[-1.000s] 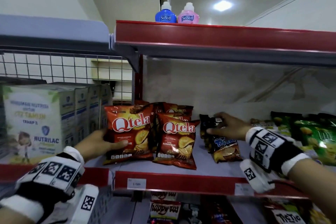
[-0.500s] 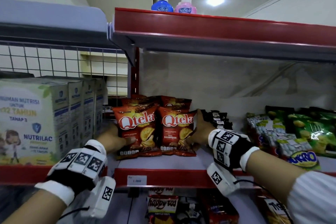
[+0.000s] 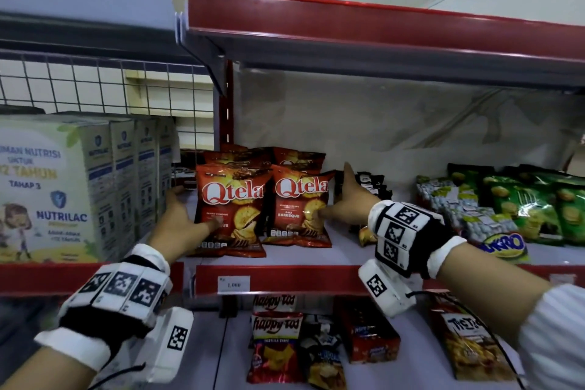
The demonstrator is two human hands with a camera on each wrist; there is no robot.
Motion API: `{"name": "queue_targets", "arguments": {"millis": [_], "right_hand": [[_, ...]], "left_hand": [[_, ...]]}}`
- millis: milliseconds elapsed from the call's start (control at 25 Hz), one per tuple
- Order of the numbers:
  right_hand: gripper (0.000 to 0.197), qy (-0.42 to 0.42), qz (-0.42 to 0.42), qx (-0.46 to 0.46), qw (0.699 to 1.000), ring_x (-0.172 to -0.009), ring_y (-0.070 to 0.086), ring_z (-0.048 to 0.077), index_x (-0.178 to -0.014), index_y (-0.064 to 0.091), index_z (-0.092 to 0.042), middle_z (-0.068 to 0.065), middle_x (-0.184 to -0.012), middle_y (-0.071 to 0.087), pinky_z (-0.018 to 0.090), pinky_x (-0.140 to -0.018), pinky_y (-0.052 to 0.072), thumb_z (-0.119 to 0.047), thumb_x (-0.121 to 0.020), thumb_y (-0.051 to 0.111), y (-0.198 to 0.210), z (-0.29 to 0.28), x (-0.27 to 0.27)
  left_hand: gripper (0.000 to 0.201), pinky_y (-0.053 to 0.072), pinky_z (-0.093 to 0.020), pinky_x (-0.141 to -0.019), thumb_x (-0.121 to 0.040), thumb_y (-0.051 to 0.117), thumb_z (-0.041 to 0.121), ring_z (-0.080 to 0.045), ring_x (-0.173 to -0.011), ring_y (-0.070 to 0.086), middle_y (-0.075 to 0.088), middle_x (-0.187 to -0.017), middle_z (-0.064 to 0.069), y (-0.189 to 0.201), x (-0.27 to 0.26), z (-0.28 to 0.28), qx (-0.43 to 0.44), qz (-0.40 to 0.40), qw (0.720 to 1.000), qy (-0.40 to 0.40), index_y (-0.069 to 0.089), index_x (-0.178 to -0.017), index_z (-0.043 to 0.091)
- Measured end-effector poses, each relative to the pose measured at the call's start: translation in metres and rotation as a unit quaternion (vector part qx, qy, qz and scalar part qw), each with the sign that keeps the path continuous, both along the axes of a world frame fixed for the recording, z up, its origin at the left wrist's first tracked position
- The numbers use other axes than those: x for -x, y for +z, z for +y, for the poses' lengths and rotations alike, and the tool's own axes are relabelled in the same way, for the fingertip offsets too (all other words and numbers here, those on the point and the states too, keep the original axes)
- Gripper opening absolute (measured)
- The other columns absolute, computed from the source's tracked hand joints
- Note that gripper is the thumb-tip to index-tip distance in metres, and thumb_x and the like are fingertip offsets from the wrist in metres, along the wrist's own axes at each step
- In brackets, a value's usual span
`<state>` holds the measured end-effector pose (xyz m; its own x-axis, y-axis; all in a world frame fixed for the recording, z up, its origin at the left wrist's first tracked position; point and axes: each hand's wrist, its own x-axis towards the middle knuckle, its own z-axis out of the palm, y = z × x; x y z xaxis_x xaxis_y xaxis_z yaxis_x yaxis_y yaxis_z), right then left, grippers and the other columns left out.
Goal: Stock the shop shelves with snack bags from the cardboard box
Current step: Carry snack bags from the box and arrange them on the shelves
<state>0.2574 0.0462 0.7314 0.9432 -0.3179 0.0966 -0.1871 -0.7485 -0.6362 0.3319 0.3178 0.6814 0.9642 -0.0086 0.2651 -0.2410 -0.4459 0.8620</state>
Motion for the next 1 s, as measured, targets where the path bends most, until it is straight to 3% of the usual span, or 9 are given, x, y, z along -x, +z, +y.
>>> {"name": "queue_targets", "arguments": {"millis": [40,120,200,280,400,600,720,840,1000], "right_hand": [[0.118,-0.001,-0.051,0.002,0.999,-0.12,0.055,0.03,-0.149,-0.016,-0.023,0.014,-0.143,0.043,0.037,-0.095,0.047,-0.024,-0.077,0.077,-0.002,0.0,0.004],[0.092,0.009,-0.173,-0.053,0.984,-0.104,0.061,0.023,-0.149,0.01,-0.023,0.01,-0.125,0.057,0.037,-0.09,0.052,-0.019,-0.081,0.072,-0.005,0.001,0.014],[0.043,0.03,-0.262,-0.097,0.96,-0.078,0.062,0.016,-0.124,0.048,-0.019,0.003,-0.091,0.063,0.036,-0.073,0.055,-0.013,-0.085,0.066,-0.011,-0.001,0.028],[0.009,0.044,-0.297,-0.087,0.95,-0.07,0.061,0.016,-0.091,0.061,-0.02,-0.004,-0.075,0.063,0.03,-0.065,0.052,-0.012,-0.088,0.062,-0.017,-0.008,0.044],[0.008,0.062,-0.311,-0.087,0.945,-0.07,0.062,0.017,-0.083,0.064,-0.019,-0.002,-0.074,0.066,0.032,-0.067,0.054,-0.014,-0.09,0.061,-0.028,-0.024,0.068],[0.007,0.103,-0.294,-0.125,0.942,-0.076,0.063,0.021,-0.086,0.067,-0.01,0.007,-0.08,0.068,0.033,-0.069,0.054,-0.013,-0.09,0.062,-0.058,-0.068,0.111],[0.007,0.12,-0.264,-0.156,0.944,-0.07,0.058,0.012,-0.083,0.067,-0.011,0.0,-0.073,0.064,0.023,-0.063,0.047,-0.012,-0.089,0.063,-0.085,-0.111,0.145],[0.009,0.126,-0.212,-0.191,0.95,-0.068,0.055,0.012,-0.081,0.066,-0.015,0.001,-0.072,0.062,0.029,-0.061,0.046,-0.012,-0.089,0.063,-0.121,-0.152,0.179],[0.01,0.126,-0.121,-0.186,0.967,-0.067,0.056,0.01,-0.084,0.065,-0.016,0.002,-0.074,0.064,0.025,-0.06,0.047,-0.018,-0.092,0.06,-0.184,-0.204,0.221]], "left_hand": [[0.084,0.033,-0.04,-0.107,-0.077,0.077,0.017,-0.033,-0.131,0.041,0.041,-0.143,-0.017,-0.005,0.006,-0.002,0.026,-0.037,0.999,0.021,0.023,-0.142,0.007],[0.063,0.035,-0.044,-0.108,-0.081,0.073,0.018,-0.032,-0.128,0.042,0.046,-0.137,-0.016,-0.013,0.019,-0.008,0.053,-0.125,0.989,0.061,0.038,-0.132,0.007],[0.041,0.038,-0.049,-0.103,-0.085,0.067,0.02,-0.033,-0.121,0.045,0.05,-0.125,-0.015,-0.02,0.035,-0.021,0.057,-0.197,0.976,0.079,0.049,-0.12,0.008],[0.024,0.045,-0.046,-0.094,-0.089,0.063,0.021,-0.028,-0.108,0.054,0.057,-0.112,-0.011,-0.023,0.053,-0.041,0.081,-0.22,0.971,0.055,0.056,-0.11,0.012],[0.007,0.05,-0.029,-0.074,-0.092,0.058,0.019,-0.015,-0.084,0.061,0.064,-0.092,0.0,-0.023,0.084,-0.075,0.104,-0.224,0.969,-0.026,0.06,-0.097,0.014],[0.009,0.045,-0.027,-0.06,-0.092,0.059,0.023,-0.011,-0.07,0.058,0.063,-0.076,0.005,-0.039,0.13,-0.138,0.079,-0.189,0.976,-0.074,0.064,-0.092,0.015],[0.008,0.044,-0.027,-0.06,-0.092,0.059,0.021,-0.013,-0.067,0.057,0.062,-0.072,0.001,-0.06,0.165,-0.188,0.081,-0.169,0.979,-0.082,0.063,-0.09,0.014],[0.007,0.047,-0.024,-0.064,-0.092,0.059,0.021,-0.006,-0.073,0.06,0.064,-0.078,0.002,-0.092,0.202,-0.237,0.074,-0.128,0.984,-0.098,0.062,-0.086,0.018],[0.006,0.043,-0.015,-0.056,-0.092,0.059,0.018,-0.005,-0.065,0.057,0.062,-0.073,0.005,-0.155,0.248,-0.3,0.066,-0.06,0.991,-0.101,0.062,-0.086,0.017]]}}
